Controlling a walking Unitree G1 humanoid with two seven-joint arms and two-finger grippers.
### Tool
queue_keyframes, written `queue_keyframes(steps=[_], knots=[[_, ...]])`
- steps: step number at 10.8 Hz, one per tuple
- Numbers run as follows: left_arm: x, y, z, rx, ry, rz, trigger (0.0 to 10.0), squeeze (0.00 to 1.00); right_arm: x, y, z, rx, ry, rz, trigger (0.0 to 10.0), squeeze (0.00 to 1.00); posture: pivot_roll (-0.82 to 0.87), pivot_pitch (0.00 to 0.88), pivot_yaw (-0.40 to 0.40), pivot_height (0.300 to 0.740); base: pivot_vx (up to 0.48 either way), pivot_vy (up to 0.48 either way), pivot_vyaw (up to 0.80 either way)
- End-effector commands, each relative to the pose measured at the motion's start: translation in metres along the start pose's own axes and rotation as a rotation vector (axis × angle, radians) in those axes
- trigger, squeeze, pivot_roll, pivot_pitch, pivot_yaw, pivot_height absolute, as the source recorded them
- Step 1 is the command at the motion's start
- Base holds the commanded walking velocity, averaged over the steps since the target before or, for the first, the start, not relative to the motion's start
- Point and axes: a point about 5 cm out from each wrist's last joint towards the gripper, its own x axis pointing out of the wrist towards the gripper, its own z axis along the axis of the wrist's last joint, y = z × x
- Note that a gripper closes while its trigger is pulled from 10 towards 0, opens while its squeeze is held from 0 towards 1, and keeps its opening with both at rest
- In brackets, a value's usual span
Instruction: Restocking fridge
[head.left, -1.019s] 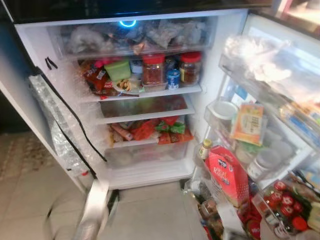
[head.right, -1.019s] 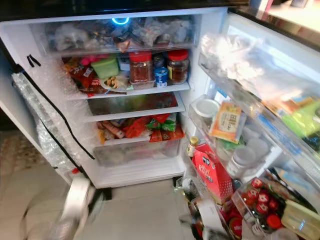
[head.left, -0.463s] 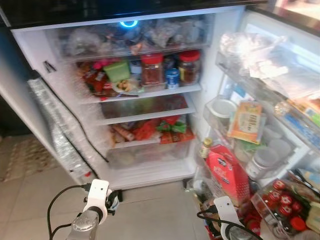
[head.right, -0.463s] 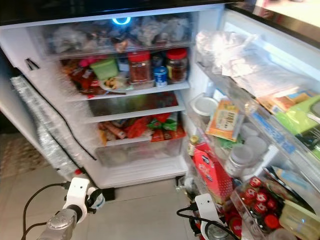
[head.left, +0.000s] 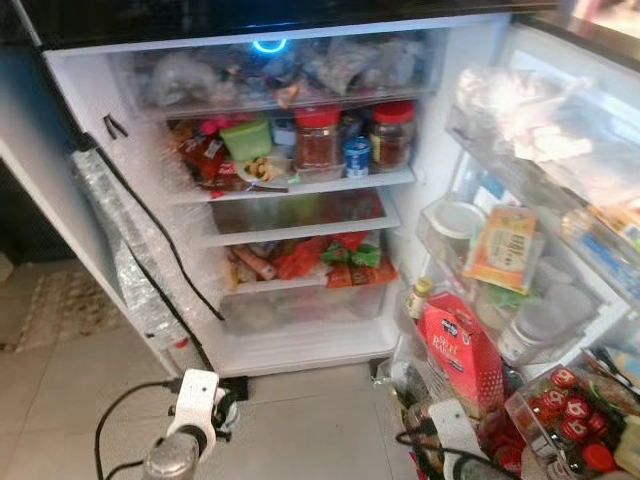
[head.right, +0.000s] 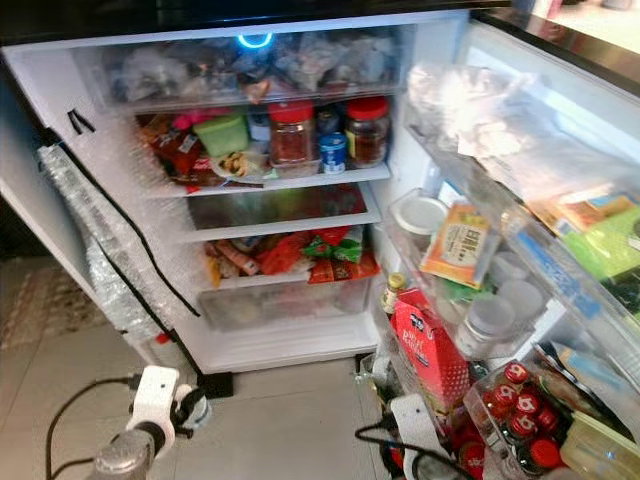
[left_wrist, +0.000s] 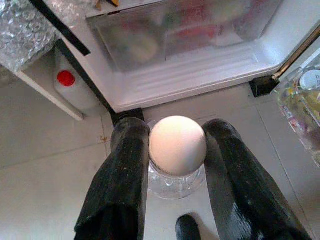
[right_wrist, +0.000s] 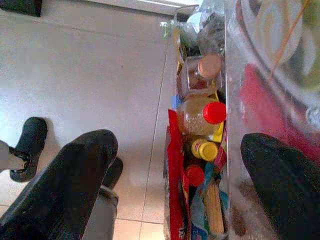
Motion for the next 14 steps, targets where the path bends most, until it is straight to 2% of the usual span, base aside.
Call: queue_keyframes(steps=[1, 2, 4, 7, 11, 14], knots=[[-0.005, 0.003, -0.005, -0.020, -0.015, 0.026, 10.0, 0.00, -0.005, 0.022, -0.039, 0.006, 0.063, 0.010, 10.0, 0.00, 0.01, 0.000, 0.016, 0.740, 0.000, 0.000, 0.00], [-0.009, 0.003, -0.015, -0.016, 0.021, 0.013, 10.0, 0.00, -0.011, 0.031, -0.064, 0.039, 0.109, 0.003, 10.0, 0.00, 0.00, 0.000, 0.019, 0.740, 0.000, 0.000, 0.00], [-0.012, 0.003, -0.022, -0.018, 0.055, 0.007, 10.0, 0.00, -0.015, 0.033, -0.079, 0.036, 0.149, 0.010, 10.0, 0.00, -0.02, 0.000, 0.013, 0.740, 0.000, 0.000, 0.00], [-0.008, 0.000, -0.016, -0.020, 0.052, -0.020, 10.0, 0.00, -0.015, 0.027, -0.077, 0.020, 0.134, -0.017, 10.0, 0.00, -0.02, 0.000, 0.001, 0.740, 0.000, 0.000, 0.00], [-0.010, 0.003, -0.022, -0.028, 0.081, -0.017, 10.0, 0.00, -0.014, 0.014, -0.068, -0.010, 0.087, -0.119, 10.0, 0.00, -0.01, 0.000, 0.006, 0.740, 0.000, 0.000, 0.00], [-0.011, 0.002, -0.025, -0.023, 0.093, -0.026, 10.0, 0.00, -0.013, 0.012, -0.062, -0.028, 0.066, -0.134, 10.0, 0.00, -0.02, 0.000, 0.011, 0.740, 0.000, 0.000, 0.00]])
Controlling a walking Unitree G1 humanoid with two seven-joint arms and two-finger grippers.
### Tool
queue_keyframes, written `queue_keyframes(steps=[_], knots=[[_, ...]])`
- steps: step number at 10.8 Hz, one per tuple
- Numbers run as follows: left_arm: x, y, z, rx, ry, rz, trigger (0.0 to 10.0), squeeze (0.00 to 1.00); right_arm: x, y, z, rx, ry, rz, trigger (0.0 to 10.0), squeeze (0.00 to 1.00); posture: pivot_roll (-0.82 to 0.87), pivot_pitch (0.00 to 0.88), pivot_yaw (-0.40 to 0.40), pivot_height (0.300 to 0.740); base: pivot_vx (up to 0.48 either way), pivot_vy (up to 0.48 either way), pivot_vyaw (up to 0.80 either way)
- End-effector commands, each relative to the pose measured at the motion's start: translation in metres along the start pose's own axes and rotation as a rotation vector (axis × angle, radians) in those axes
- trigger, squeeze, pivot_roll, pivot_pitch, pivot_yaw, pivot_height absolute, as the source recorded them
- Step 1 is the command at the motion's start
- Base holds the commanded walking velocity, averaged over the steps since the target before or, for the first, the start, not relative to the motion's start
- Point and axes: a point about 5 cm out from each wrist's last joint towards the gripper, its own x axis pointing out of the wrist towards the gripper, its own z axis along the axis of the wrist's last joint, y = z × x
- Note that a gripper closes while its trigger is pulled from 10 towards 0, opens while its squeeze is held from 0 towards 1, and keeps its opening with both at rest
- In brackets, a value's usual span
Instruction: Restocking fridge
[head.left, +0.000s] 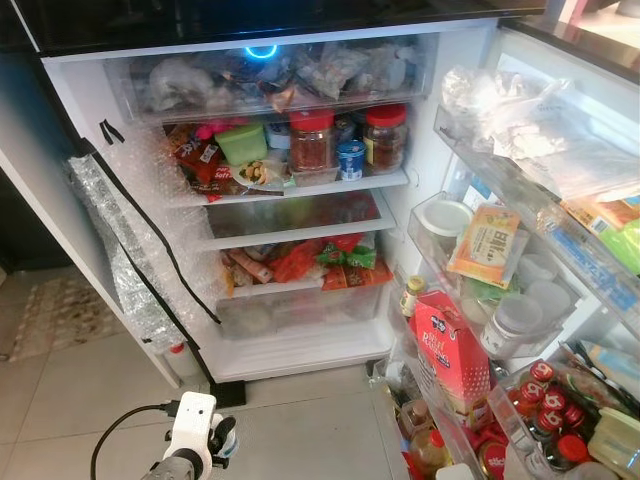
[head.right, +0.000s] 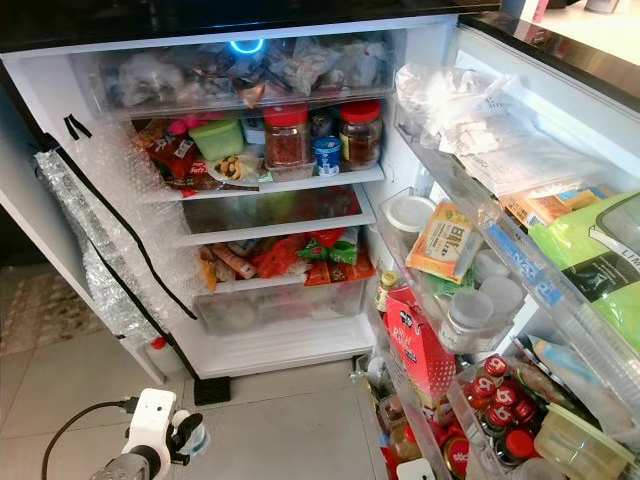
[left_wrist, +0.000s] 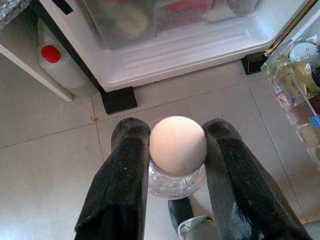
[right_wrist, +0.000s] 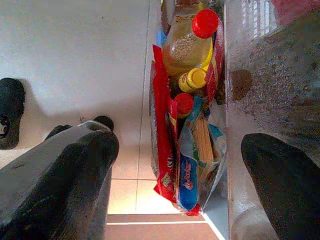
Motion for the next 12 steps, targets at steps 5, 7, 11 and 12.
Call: queue_keyframes(steps=[5, 7, 11, 12], knots=[[0.000, 0.000, 0.001, -0.005, -0.012, -0.002, 10.0, 0.00, 0.001, 0.000, 0.009, -0.002, -0.037, 0.003, 10.0, 0.00, -0.01, 0.000, 0.016, 0.740, 0.000, 0.000, 0.00], [0.003, 0.002, 0.008, 0.011, -0.020, -0.009, 10.0, 0.00, 0.002, 0.003, 0.012, 0.000, -0.045, 0.011, 10.0, 0.00, -0.01, 0.000, 0.021, 0.740, 0.000, 0.000, 0.00], [0.004, 0.002, 0.009, 0.021, -0.014, -0.013, 10.0, 0.00, 0.002, 0.005, 0.013, -0.016, -0.045, 0.014, 10.0, 0.00, -0.01, 0.000, 0.021, 0.740, 0.189, 0.000, 0.00], [0.004, 0.003, 0.008, 0.020, -0.012, -0.010, 10.0, 0.00, 0.002, 0.005, 0.014, -0.016, -0.047, 0.016, 10.0, 0.00, 0.00, 0.000, 0.018, 0.740, 0.259, 0.000, 0.00]])
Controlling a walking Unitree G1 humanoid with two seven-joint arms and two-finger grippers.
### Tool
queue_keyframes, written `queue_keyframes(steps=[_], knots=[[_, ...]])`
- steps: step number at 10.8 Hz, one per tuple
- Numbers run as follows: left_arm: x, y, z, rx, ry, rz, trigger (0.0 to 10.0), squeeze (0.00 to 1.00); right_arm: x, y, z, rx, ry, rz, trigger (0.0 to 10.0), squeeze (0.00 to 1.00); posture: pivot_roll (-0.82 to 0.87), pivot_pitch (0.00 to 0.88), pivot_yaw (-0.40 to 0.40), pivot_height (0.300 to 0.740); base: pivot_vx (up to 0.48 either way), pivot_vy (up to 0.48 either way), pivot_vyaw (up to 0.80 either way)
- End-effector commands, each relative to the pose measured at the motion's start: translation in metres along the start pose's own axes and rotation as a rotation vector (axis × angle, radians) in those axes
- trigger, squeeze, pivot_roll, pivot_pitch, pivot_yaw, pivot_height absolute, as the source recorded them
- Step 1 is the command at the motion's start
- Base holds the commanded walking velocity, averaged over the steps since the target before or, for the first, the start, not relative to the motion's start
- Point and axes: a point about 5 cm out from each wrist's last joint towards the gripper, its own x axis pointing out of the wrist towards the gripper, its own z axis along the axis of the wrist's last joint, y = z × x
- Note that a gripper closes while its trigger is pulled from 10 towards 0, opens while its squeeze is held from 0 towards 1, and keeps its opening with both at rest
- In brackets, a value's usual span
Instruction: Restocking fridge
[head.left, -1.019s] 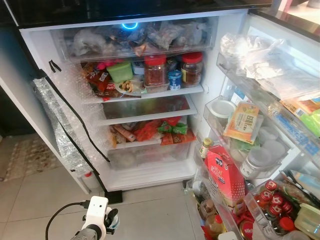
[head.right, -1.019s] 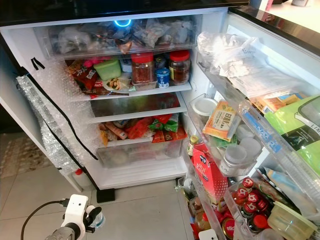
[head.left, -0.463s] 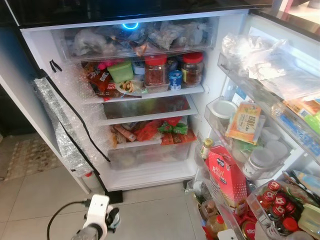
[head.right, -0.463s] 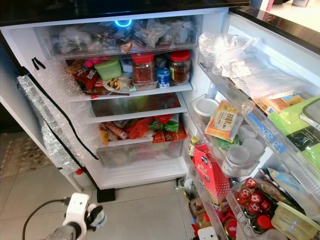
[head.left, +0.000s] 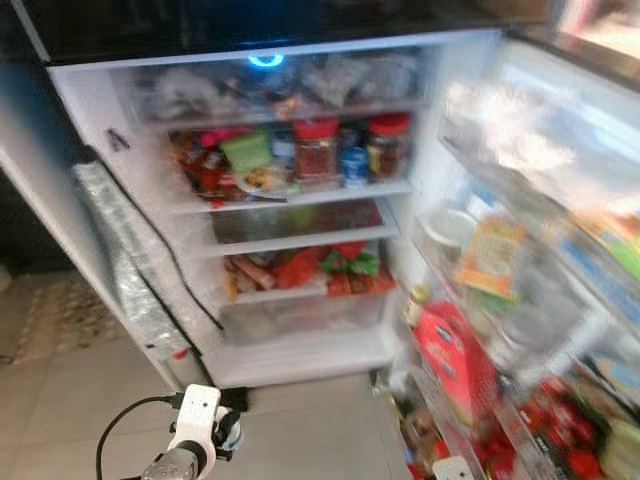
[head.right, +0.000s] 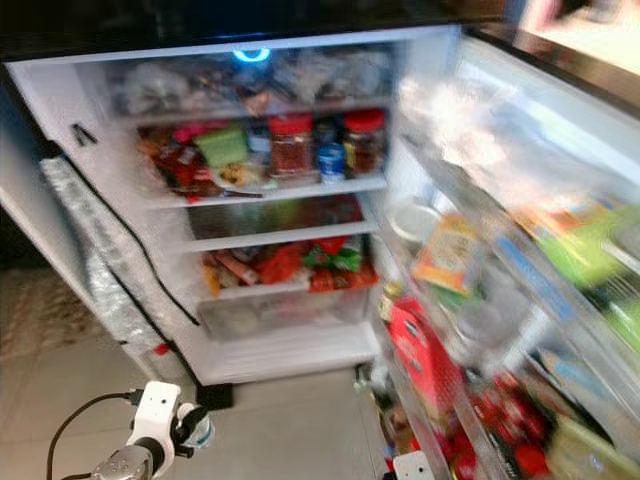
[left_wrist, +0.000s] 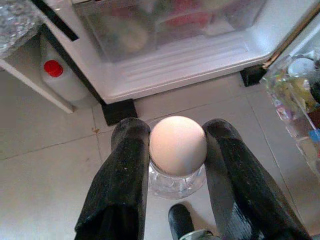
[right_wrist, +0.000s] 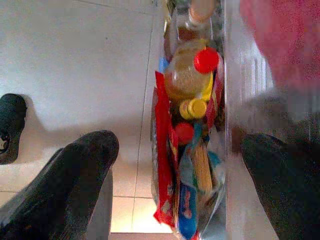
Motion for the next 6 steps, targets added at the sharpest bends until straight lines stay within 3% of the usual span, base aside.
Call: queue_keyframes(steps=[1, 6], knots=[[-0.0006, 0.0045, -0.0001, 0.008, 0.006, 0.010, 10.0, 0.00, 0.0008, 0.0020, 0.0051, -0.007, -0.018, 0.007, 10.0, 0.00, 0.00, 0.000, 0.018, 0.740, 0.259, 0.000, 0.00], [0.0009, 0.0023, 0.0021, 0.003, -0.002, 0.009, 10.0, 0.00, 0.0008, 0.0018, 0.0046, -0.012, -0.012, 0.013, 10.0, 0.00, 0.00, 0.000, 0.016, 0.740, 0.262, 0.000, 0.00]])
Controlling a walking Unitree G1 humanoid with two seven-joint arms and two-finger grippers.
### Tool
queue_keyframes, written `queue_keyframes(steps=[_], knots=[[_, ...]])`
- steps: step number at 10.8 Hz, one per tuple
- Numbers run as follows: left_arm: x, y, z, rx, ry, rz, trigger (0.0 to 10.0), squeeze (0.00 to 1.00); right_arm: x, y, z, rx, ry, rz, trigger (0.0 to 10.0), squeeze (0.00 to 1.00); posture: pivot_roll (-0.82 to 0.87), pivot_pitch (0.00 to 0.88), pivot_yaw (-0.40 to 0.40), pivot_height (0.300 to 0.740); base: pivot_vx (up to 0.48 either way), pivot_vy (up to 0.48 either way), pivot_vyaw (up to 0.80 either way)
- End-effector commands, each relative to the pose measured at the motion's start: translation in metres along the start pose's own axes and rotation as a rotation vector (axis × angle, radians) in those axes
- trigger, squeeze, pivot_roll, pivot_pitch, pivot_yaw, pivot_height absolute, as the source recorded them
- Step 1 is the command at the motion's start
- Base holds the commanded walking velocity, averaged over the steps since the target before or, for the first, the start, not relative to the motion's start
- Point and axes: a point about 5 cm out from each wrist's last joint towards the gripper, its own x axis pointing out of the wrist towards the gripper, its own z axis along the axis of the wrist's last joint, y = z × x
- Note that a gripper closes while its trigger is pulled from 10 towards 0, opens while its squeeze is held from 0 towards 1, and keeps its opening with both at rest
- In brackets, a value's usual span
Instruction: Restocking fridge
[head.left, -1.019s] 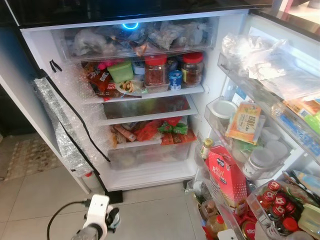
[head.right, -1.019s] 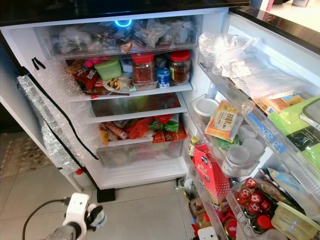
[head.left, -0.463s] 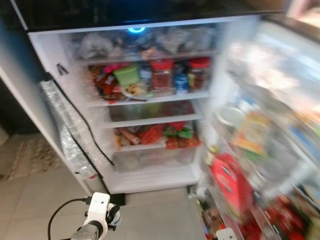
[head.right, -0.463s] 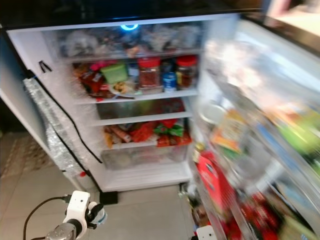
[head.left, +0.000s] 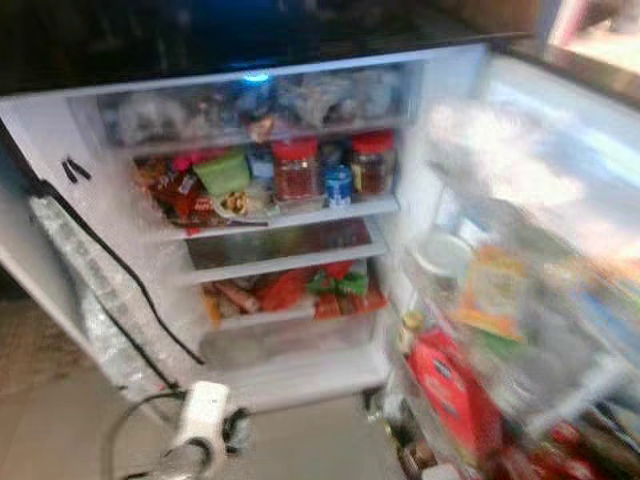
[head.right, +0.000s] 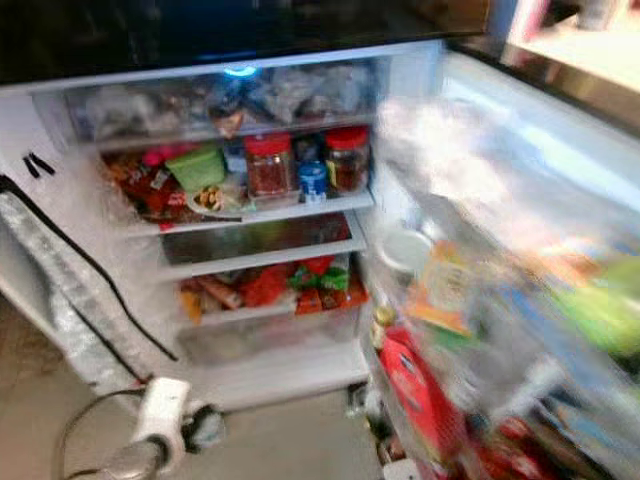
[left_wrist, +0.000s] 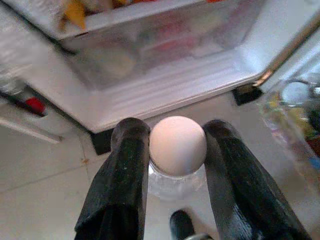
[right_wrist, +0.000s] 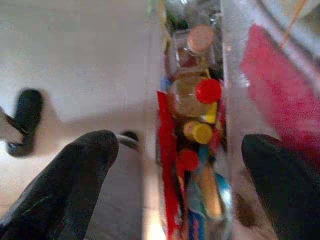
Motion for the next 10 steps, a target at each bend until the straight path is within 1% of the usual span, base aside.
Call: queue_keyframes(steps=[1, 4, 8, 9, 10], knots=[[-0.001, 0.001, -0.002, -0.003, 0.002, 0.005, 10.0, 0.00, 0.002, -0.007, 0.011, -0.003, -0.036, -0.027, 10.0, 0.00, 0.00, 0.000, 0.016, 0.740, 0.266, 0.000, 0.00], [-0.001, 0.001, -0.001, -0.003, -0.011, 0.004, 10.0, 0.00, 0.001, -0.007, 0.009, -0.005, -0.034, -0.020, 10.0, 0.00, 0.00, 0.000, 0.017, 0.740, 0.264, 0.000, 0.00], [0.002, 0.000, 0.008, 0.003, -0.050, 0.000, 10.0, 0.00, 0.001, -0.001, 0.009, -0.007, -0.034, 0.010, 10.0, 0.00, 0.00, 0.000, 0.019, 0.740, 0.263, 0.000, 0.00], [0.002, 0.000, 0.009, 0.004, -0.052, 0.000, 10.0, 0.00, 0.001, 0.000, 0.009, -0.026, -0.037, 0.017, 10.0, 0.00, 0.00, 0.000, 0.019, 0.740, 0.262, 0.000, 0.43], [0.002, 0.001, 0.009, 0.003, -0.052, 0.002, 10.0, 0.00, 0.001, 0.001, 0.009, -0.028, -0.036, 0.022, 10.0, 0.00, 0.00, 0.000, 0.020, 0.740, 0.266, 0.000, 0.80]])
